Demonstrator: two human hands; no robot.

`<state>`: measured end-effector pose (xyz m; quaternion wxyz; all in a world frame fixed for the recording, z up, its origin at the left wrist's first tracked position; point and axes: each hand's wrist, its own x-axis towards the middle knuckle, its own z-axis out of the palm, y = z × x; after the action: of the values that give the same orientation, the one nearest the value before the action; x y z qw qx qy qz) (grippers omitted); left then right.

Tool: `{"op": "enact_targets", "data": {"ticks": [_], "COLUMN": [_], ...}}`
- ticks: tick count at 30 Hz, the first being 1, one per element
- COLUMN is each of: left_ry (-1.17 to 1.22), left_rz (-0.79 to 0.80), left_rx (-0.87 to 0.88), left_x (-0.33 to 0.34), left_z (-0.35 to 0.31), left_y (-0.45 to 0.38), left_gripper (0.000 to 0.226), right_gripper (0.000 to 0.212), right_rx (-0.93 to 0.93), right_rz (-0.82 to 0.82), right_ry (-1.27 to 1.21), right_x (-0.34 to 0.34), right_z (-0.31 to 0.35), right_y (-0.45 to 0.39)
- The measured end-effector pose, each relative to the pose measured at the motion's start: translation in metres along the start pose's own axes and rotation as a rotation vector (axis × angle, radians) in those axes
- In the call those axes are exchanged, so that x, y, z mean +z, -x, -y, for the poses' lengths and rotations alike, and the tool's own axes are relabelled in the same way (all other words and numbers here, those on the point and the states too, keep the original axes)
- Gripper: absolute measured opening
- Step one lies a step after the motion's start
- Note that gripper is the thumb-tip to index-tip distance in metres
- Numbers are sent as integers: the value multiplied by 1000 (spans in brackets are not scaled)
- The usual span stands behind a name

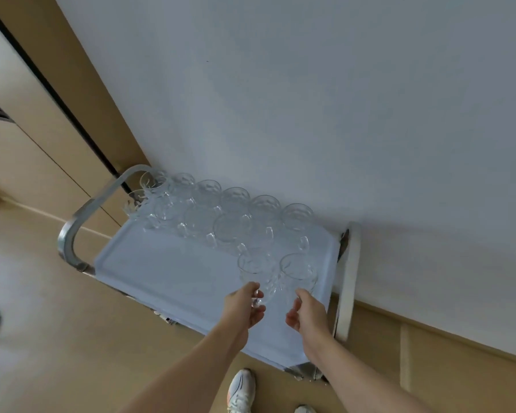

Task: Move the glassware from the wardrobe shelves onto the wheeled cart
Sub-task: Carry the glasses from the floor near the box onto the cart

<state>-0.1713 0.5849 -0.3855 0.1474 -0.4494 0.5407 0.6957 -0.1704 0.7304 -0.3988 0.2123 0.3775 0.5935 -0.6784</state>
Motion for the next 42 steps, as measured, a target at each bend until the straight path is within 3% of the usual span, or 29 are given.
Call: {"op": "enact_targets", "data": {"ticks": [12, 16, 18, 21, 24, 26, 32, 39, 42], "left_ry": [-2, -123, -205, -344, -563, -748, -1338, -1431, -1433], "left_rz": [206, 260, 265, 185, 63, 23, 229, 197, 139], "left_rx": [4, 1, -1, 21, 237, 458, 1037, 1186, 1223], "left_x": [-12, -11, -9, -9, -15, -19, -17, -3, 2], "left_z": [21, 32, 33, 25, 10, -2, -41, -58, -63], "left_y": [-36, -43, -45, -46, -50, -56, -75, -79, -80], "left_gripper": [26, 26, 33, 68, 103, 116, 110, 105, 101], "right_gripper": [24, 12, 10, 37, 84, 100, 100, 80, 95], "right_rx": [-65, -103, -110, -132, -261, -357, -471, -488, -429], "right_rz": [-92, -142, -183, -238, -250, -258, -251, -160, -125], "right_ry": [-119, -6, 123, 229, 242, 296, 414, 476, 507], "right_x": [17, 15, 13, 15, 15, 15, 14, 4, 4], "right_z": [-27, -41, -45, -42, -35, -26, -1, 30, 41], "right_y": [-11, -14, -17, -16, -14, -14, -22, -39, -46]}}
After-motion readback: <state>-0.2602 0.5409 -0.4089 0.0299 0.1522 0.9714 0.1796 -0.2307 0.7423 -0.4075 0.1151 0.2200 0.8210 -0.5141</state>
